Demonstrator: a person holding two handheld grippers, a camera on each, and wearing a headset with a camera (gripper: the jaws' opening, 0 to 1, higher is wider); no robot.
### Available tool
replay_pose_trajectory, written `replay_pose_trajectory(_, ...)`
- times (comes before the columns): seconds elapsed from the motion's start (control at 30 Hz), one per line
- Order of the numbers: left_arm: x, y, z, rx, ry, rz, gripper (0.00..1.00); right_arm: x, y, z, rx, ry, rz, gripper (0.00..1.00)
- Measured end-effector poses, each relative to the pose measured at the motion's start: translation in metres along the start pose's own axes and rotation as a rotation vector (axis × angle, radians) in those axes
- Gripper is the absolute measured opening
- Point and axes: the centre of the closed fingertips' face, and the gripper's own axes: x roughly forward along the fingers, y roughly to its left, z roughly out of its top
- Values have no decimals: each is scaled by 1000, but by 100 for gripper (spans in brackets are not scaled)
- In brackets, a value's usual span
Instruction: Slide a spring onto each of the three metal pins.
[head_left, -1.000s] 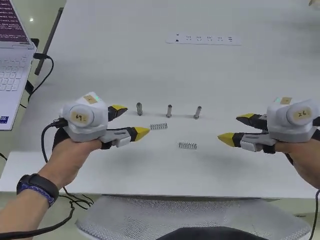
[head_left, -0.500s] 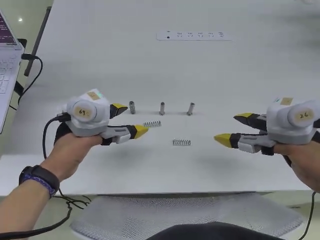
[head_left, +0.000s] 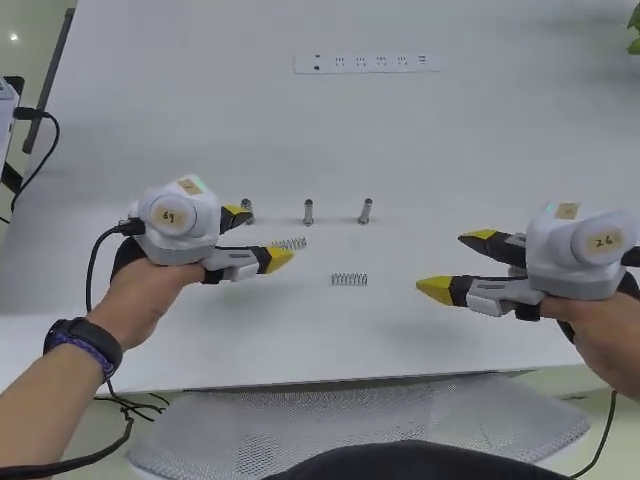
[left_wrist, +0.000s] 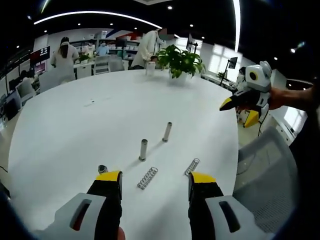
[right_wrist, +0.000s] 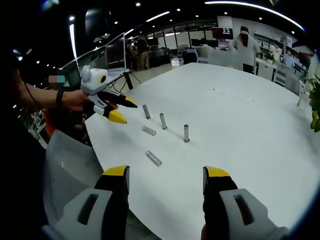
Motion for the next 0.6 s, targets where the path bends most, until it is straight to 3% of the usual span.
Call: replay_pose_trajectory(0.6, 20, 5, -12, 10, 52, -21, 46, -6, 4, -9, 13, 10, 7, 61)
